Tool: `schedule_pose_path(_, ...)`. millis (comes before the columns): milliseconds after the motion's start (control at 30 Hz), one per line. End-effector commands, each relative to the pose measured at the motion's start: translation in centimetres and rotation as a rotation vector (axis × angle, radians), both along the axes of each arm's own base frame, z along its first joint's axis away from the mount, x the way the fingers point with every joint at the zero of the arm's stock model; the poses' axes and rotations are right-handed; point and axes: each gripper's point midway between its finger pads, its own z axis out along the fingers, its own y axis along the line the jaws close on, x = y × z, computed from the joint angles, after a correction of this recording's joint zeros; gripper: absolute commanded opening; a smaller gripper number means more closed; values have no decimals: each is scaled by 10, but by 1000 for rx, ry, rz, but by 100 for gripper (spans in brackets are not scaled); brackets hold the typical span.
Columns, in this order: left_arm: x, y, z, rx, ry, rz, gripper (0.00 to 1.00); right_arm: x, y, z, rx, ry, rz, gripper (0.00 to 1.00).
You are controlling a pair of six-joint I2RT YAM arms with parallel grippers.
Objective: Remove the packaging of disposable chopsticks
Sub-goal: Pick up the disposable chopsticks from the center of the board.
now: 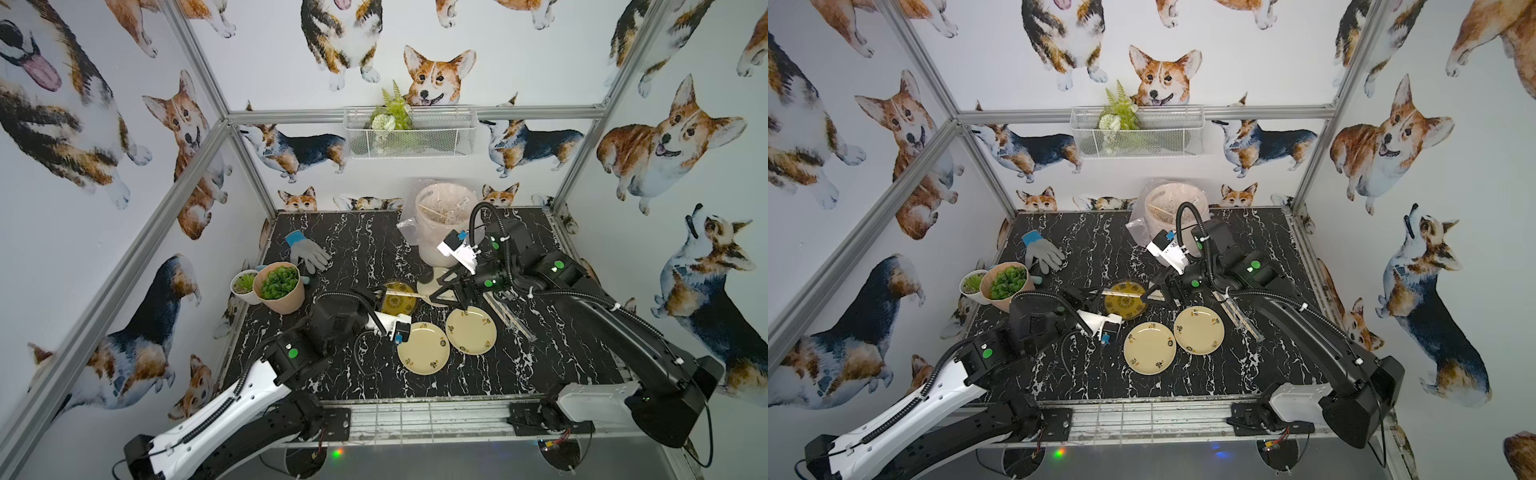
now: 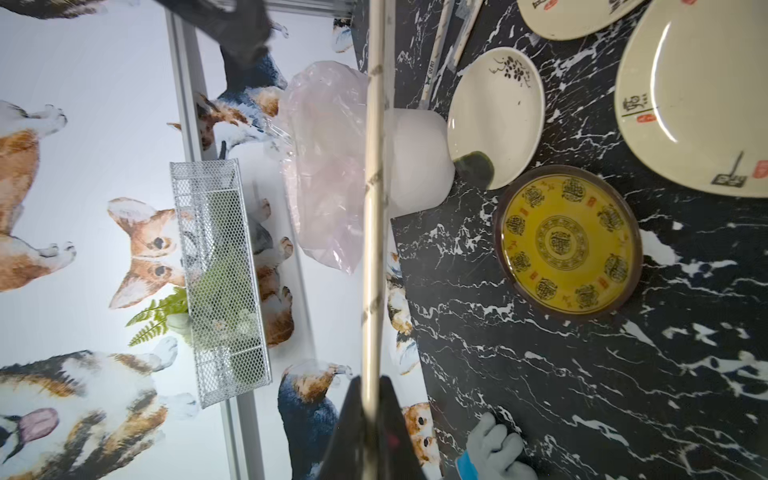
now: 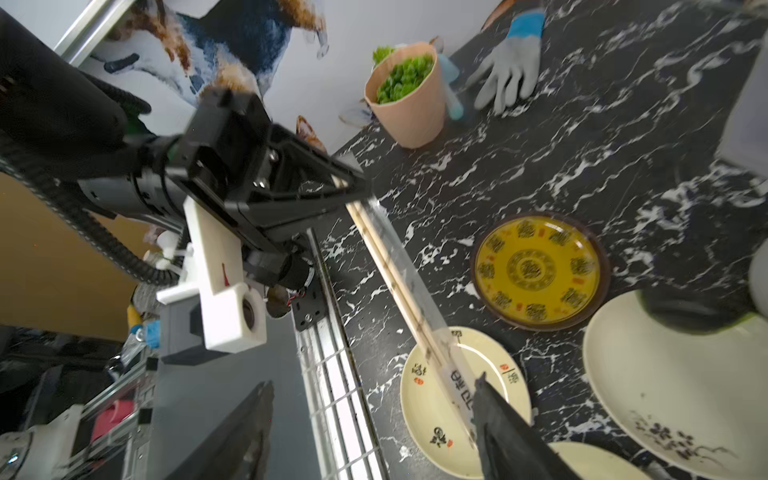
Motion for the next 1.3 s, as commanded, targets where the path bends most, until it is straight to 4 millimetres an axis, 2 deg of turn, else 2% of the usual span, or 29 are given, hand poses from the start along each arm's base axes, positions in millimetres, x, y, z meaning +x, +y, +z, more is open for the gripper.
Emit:
schedule_pose_path(0,-5,-6,25,112,-181,-111,0,-19,-6,-22,-61,73,91,77)
schedule_pose_path(100,-6,-3,24,139,-182,-109,0,-14,-10,-36,-116,63,76,76)
schedule_pose_path(200,-8,-1,22,146,-181,-119,0,-13,-10,-40,-125,49,88,73)
schedule_pose_path(300,-8,1,14,179,-154,-114,0,-17,-7,-36,-97,47,118,68)
schedule_pose_path(400,-8,2,14,179,-158,-111,0,-22,-3,-34,-64,71,153,64)
schedule_pose_path(600,-14,-2,21,169,-189,-155,0,-29,6,-31,-19,152,216,64)
schedule_pose_path(800,-24,-5,26,155,-207,-207,0,-33,14,-23,30,199,266,50)
schedule_pose_path(967,-30,-5,31,138,-223,-233,0,-32,16,-23,45,225,280,46)
schedule_pose_path(1267,-40,-1,25,157,-222,-263,0,-30,10,-20,67,262,284,43)
